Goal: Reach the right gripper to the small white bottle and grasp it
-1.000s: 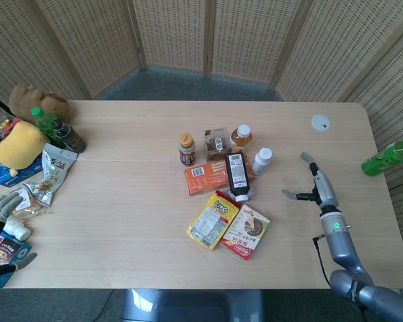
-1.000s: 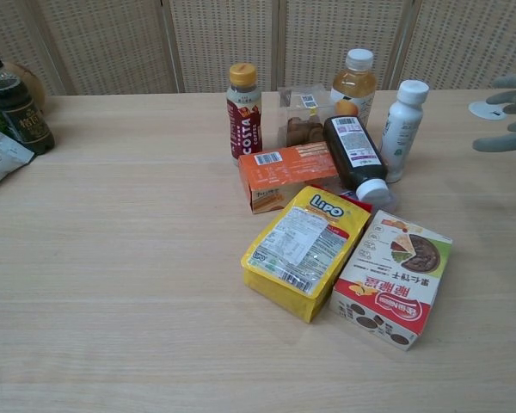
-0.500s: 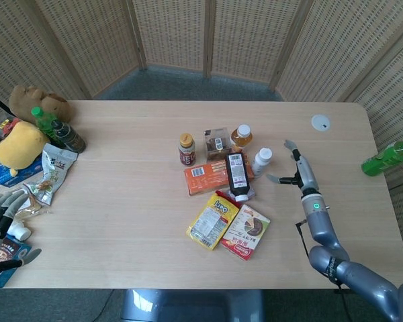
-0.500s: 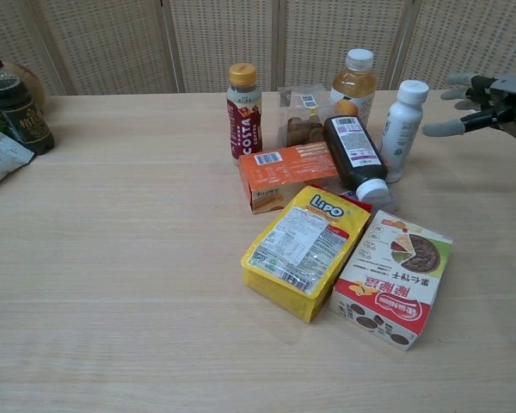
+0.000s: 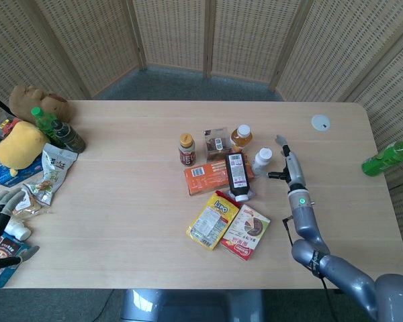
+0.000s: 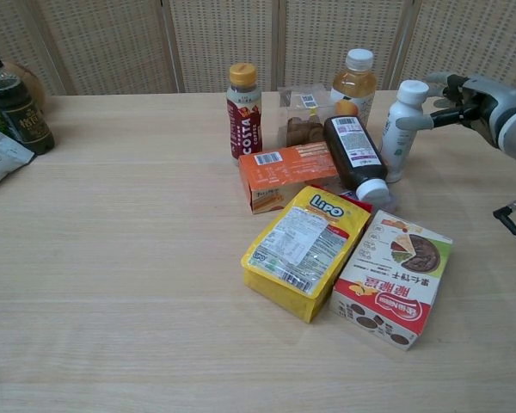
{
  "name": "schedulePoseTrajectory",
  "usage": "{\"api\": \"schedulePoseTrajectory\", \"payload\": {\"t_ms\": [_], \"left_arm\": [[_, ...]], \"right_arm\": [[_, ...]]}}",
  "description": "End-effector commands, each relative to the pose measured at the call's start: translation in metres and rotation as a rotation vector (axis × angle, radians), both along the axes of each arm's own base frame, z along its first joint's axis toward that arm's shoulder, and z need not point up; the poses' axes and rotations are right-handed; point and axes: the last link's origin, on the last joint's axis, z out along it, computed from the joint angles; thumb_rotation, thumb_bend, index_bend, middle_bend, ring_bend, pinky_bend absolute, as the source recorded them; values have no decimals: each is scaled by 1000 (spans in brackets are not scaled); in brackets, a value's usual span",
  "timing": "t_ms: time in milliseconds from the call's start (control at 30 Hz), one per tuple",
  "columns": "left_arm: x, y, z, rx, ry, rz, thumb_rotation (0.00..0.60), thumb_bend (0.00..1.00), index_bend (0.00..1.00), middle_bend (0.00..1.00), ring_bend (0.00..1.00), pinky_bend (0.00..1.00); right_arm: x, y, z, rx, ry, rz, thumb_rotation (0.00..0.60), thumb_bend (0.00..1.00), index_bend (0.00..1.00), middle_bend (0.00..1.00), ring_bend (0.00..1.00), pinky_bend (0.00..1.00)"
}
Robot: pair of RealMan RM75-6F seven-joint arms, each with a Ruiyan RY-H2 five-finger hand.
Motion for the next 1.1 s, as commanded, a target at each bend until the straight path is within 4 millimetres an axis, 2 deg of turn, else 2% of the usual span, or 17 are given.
{"api": "schedulePoseTrajectory", "payload": {"t_ms": [33, 67, 167, 233, 433, 567, 733, 1100], "left_arm": [[0, 0, 0, 1, 1, 1, 600, 0, 36, 0, 0, 0], [0, 0, 0, 1, 1, 2, 600, 0, 36, 0, 0, 0], [-1, 0, 0, 2, 2, 3, 600, 0, 36, 0, 0, 0], [0, 0, 0, 4, 2, 2, 600, 0, 36, 0, 0, 0], [0, 0, 1, 4, 0, 1, 600, 0, 36, 0, 0, 0], [0, 0, 0, 1, -1, -1, 600, 0, 37, 0, 0, 0], [0, 0, 0, -4, -6, -2, 600, 0, 36, 0, 0, 0], [1, -1, 2, -14, -21, -9, 600, 0, 36, 0, 0, 0]], "right_arm": [[1, -2, -2, -32, -3, -9, 600, 0, 121, 155, 48, 9], [2, -2, -3, -42, -6, -13, 600, 0, 168, 228, 99, 43], [4, -2, -5, -64, -28, -18, 600, 0, 291, 483, 309, 258], [6, -2, -5, -77, -12, -5, 600, 0, 357, 581, 403, 356], [8, 0, -5, -106, -11, 1, 600, 0, 566, 804, 620, 539], [9, 2, -3, -119, -15, 14, 600, 0, 632, 860, 656, 577], [20, 4, 9, -157, -16, 57, 600, 0, 636, 864, 661, 585], [77, 10, 80, -346, -25, 186, 600, 0, 640, 866, 660, 585]]}}
